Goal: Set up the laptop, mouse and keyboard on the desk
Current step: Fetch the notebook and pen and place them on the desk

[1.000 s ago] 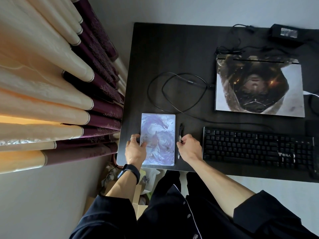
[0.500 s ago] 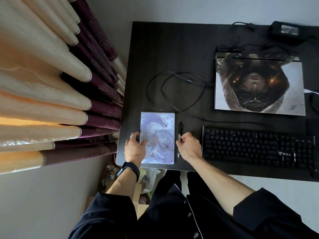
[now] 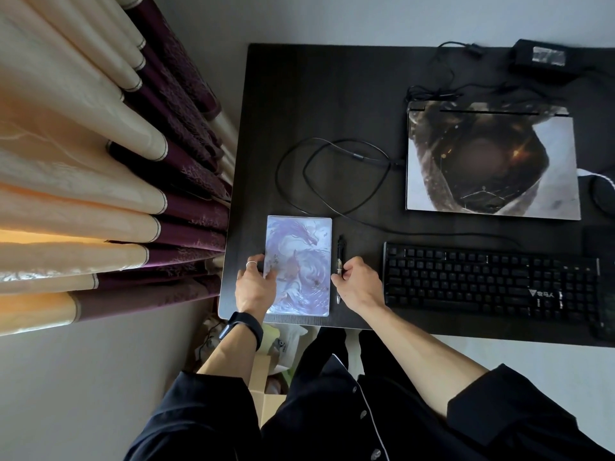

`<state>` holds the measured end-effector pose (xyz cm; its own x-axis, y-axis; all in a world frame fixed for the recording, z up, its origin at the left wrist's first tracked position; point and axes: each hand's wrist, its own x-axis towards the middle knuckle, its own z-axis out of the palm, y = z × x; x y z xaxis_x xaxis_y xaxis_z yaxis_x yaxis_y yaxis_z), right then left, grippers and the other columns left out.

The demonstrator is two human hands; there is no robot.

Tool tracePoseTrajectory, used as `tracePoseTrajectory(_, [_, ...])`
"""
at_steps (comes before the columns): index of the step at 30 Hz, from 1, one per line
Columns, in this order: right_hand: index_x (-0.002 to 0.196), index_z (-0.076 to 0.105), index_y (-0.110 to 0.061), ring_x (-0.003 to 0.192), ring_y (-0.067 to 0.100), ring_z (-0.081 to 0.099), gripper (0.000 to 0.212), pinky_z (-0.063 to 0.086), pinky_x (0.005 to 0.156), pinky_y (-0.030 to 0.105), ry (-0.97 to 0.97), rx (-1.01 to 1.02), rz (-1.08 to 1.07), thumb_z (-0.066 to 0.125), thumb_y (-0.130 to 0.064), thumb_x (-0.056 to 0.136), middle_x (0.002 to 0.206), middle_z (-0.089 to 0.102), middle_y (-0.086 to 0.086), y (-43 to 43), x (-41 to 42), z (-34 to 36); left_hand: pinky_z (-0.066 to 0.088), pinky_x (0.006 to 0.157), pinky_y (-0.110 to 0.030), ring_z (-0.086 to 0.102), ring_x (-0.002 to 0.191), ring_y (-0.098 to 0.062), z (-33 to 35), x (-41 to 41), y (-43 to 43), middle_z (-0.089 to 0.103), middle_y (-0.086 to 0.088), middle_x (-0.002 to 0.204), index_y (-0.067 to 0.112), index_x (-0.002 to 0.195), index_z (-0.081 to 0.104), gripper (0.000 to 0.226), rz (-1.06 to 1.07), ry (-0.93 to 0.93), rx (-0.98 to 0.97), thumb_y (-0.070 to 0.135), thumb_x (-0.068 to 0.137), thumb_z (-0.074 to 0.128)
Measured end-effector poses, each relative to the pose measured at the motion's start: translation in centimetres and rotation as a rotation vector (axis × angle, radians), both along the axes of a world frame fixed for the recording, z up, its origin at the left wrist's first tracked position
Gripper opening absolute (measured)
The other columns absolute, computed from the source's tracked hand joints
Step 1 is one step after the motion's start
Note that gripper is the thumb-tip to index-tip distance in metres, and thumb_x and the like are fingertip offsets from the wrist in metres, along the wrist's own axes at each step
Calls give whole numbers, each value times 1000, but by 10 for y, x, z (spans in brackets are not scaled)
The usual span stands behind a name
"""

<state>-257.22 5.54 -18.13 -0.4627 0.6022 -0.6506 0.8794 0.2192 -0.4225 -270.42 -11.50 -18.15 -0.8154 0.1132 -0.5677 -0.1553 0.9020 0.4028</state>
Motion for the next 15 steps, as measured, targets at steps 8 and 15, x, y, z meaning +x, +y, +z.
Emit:
tracePoseTrajectory(8, [111,60,-21,89,8,59,25,46,82,25,154,-36,-32,65,-33,90,99,67,-10,17,38,35,36,102,-44,41,119,-36,23,43,24,42,-16,131,16,140,40,52,-83,89,-118,24,91,56])
tracePoseTrajectory(15, [103,65,-29,85,-5,61,10,42,72,6,258,11,-57,65,-25,93,100,65,-13,65,117,58,38,107,-42,38,130,-28,35,104,91,39,-6,141,19,142,41,54,-352,115,24,20,89,53])
